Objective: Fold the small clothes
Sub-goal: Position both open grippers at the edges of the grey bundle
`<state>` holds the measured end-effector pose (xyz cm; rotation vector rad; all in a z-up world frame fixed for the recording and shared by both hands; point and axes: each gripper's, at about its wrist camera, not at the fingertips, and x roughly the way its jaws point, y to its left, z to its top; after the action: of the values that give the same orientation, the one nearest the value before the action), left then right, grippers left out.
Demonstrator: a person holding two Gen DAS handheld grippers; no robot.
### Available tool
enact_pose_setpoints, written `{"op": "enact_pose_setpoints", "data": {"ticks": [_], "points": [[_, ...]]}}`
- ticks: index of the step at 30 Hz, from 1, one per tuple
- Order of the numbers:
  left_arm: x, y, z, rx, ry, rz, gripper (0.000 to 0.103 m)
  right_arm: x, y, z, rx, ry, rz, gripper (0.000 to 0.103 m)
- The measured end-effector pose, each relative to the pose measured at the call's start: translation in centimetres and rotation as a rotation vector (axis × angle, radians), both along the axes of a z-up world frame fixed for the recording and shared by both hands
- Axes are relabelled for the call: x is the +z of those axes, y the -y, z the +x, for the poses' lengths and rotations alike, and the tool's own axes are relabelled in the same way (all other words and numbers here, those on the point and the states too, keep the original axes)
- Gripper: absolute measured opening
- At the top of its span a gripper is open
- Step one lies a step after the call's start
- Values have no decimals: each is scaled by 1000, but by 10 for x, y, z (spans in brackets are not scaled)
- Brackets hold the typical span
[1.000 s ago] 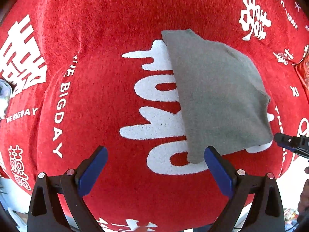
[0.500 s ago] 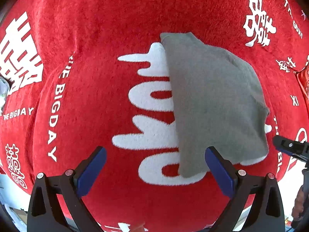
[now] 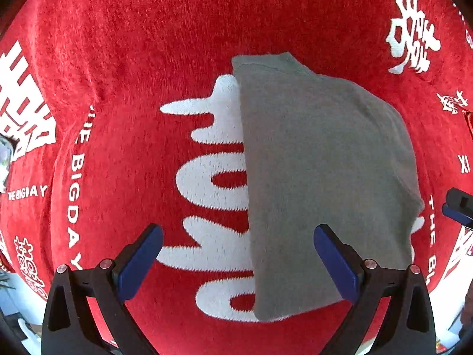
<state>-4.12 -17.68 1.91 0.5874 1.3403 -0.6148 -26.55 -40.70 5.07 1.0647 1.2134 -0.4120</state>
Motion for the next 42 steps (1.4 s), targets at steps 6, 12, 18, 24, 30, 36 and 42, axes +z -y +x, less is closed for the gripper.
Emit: {"op": "enact_pose_setpoints", "data": {"ticks": [6,12,18,24,30,36,42], "points": [[-8,5,17,48,-29,10,102,-13,14,2,-16,-3,50,103],[-16,8,27,72,-45,18,102,-25,25,-2,-37,-5,94,103],[-24,17,28,67,-57,19,102,-37,35,-9,-57,-2,135,103],[-31,28,27,63,-60,26,102,-44,40,-7,-48,19,174,103],[-34,36,27,64,-59,32,102,-49,44,-4,-35,32,193,103],[-38,45,25,43,-66,25,102,-56,50,-6,-39,43,217,103],[-48,48,37,21,-175,-73,102,-68,54,-8,-33,132,304,103]]}}
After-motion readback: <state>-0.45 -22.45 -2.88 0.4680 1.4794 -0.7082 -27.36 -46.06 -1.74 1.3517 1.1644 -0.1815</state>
